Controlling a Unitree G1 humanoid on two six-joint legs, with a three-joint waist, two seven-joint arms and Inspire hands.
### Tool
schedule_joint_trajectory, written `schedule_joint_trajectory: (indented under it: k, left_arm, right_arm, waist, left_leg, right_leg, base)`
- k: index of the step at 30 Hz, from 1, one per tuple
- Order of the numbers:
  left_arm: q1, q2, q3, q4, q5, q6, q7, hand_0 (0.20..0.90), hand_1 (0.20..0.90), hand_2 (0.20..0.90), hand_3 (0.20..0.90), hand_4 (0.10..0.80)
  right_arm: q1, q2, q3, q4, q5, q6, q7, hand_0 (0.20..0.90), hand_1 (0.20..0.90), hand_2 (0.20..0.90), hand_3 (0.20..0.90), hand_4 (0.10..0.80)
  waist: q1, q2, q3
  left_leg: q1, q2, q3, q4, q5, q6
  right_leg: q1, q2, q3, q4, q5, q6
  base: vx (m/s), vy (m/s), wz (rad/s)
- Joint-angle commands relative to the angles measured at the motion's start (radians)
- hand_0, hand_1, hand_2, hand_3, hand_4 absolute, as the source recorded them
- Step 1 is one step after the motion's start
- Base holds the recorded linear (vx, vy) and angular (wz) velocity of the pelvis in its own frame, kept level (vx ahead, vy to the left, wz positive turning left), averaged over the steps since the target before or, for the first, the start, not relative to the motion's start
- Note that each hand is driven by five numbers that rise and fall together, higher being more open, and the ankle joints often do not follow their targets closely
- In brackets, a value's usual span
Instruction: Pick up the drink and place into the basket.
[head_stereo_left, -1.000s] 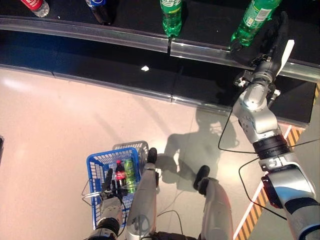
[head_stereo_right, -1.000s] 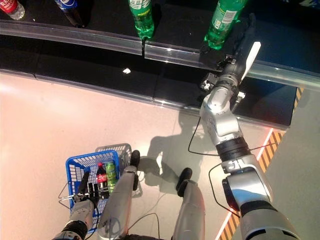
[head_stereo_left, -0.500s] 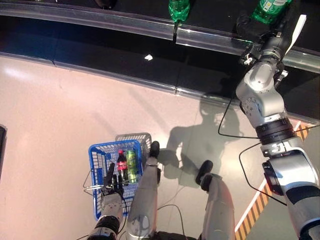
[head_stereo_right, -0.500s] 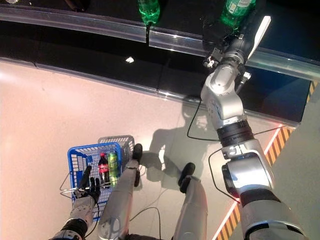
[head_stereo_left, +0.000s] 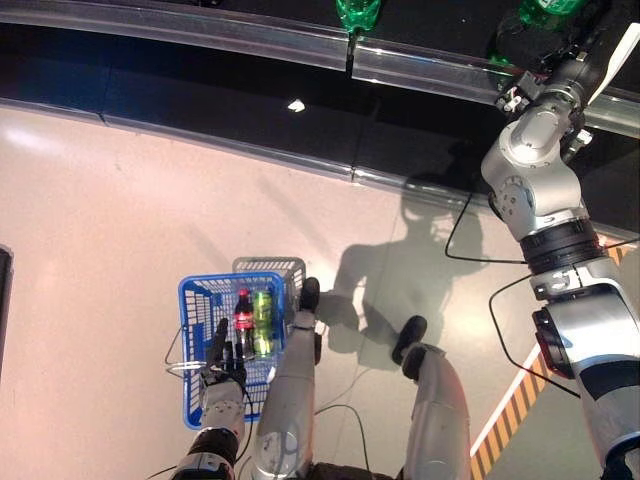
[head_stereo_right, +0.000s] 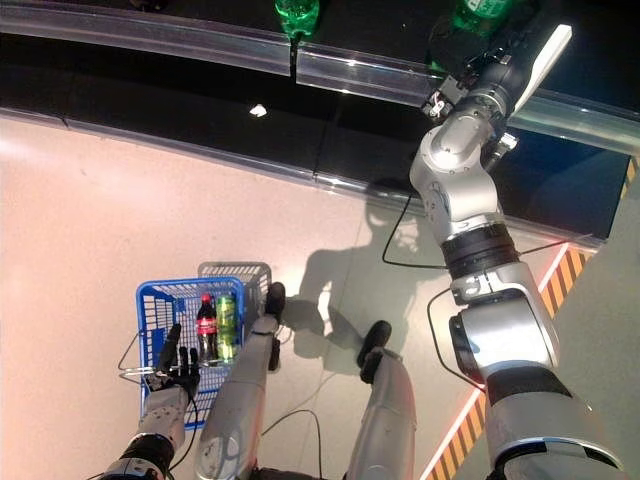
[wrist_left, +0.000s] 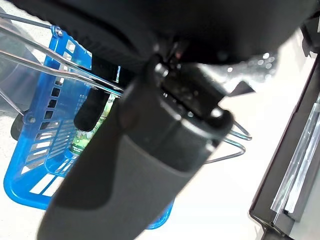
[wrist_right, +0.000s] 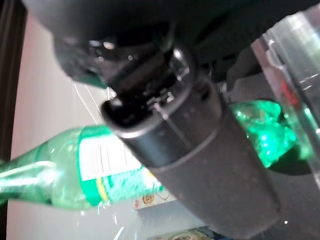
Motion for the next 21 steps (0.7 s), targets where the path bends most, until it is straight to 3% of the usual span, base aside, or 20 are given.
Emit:
schedule_joint_trajectory:
  k: [1,16,21]
  left_arm:
    - [0.079,0.173,-0.005,-0.052,0.084,-0.111,-0.006,0.3,0.3,0.3,0.2,0.1]
    - [0.078,0.2,-0.01,-0.052,0.065,-0.105,-0.038,0.3,0.3,0.3,0.2,0.1]
    - [0.086,0.212,-0.004,-0.046,0.057,-0.103,-0.07,0.3,0.3,0.3,0.2,0.1]
  right_arm:
    - [-0.207,-0.142,0.055,-0.013,-0.014,-0.084,-0.028,0.3,0.3,0.3,0.2,0.1]
    - [-0.26,-0.157,0.104,0.092,0.059,-0.111,0.063,0.3,0.3,0.3,0.2,0.1]
    - [-0.26,-0.162,0.109,0.116,0.082,-0.164,0.091,0.3,0.3,0.3,0.2,0.1]
  waist:
    - [0.023,0.023,-0.019]
    - [0.044,0.009,-0.019]
    - [0.049,0.0,-0.019]
  left_leg:
    - [0.02,-0.031,-0.019,0.064,-0.056,0.07]
    - [0.03,-0.038,-0.026,0.054,-0.061,0.072]
    - [0.033,-0.039,-0.031,0.055,-0.066,0.075]
  right_leg:
    - [0.073,0.012,0.03,-0.163,0.117,-0.009]
    - [0.094,0.012,0.003,-0.172,0.118,-0.009]
    - [0.101,0.018,-0.002,-0.17,0.114,-0.011]
  base:
    - [0.0,0.0,0.0]
    - [0.005,-0.003,0.04]
    - [-0.001,-0.026,0.06]
